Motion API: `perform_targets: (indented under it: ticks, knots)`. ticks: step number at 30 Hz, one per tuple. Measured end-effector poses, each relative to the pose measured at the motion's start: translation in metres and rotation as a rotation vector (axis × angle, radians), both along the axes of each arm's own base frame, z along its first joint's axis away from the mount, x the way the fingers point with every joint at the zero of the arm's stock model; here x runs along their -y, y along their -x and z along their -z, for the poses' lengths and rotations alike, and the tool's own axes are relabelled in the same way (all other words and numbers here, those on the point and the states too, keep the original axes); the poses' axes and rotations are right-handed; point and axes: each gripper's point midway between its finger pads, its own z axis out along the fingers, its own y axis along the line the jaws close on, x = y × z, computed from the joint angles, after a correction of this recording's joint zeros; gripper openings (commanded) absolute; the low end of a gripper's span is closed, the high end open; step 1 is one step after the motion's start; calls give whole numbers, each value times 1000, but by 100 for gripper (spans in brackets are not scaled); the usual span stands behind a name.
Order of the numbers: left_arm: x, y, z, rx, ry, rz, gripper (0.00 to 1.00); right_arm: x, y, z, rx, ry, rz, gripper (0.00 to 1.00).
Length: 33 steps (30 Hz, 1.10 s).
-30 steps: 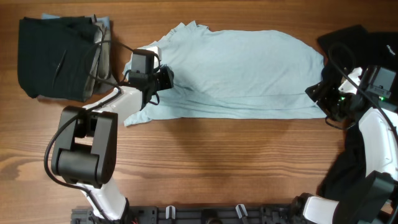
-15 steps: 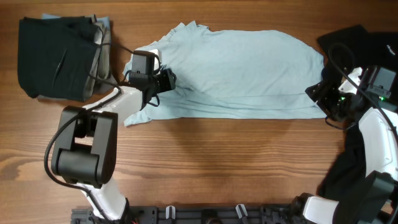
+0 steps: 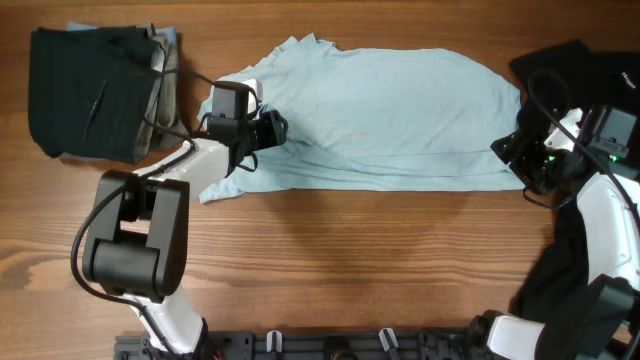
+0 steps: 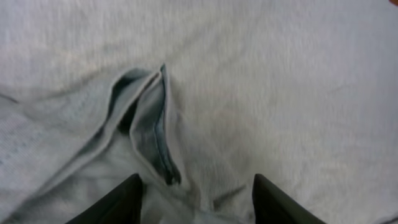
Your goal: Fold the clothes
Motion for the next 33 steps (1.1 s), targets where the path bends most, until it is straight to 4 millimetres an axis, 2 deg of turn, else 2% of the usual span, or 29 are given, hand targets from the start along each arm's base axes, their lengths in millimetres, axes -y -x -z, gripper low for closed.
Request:
perform_targets:
  ticks: [7, 13, 17, 19, 20, 24, 27, 33]
  knots:
    - [-3, 19, 10, -105, 15, -14, 41, -1, 1, 1, -7, -3, 0, 60]
    - [-15, 25, -9, -111, -2, -52, 42, -1, 1, 1, -6, -3, 0, 61]
    - [-21, 23, -22, -86, -26, -80, 38, -1, 1, 1, -6, -3, 0, 61]
    - [-29, 26, -21, -102, -58, -108, 41, -1, 1, 1, -7, -3, 0, 61]
    - [-33, 29, -18, -116, -81, -124, 46, -1, 2, 1, -10, -4, 0, 61]
    - [-63, 40, -7, -165, -222, -224, 55, -2, 4, 2, -20, -8, 0, 61]
    - [-75, 37, -8, -148, -273, -251, 51, -2, 4, 2, -19, -8, 0, 61]
    - [-85, 7, -25, -2, -312, -211, 43, 0, 1, 0, -4, -1, 0, 61]
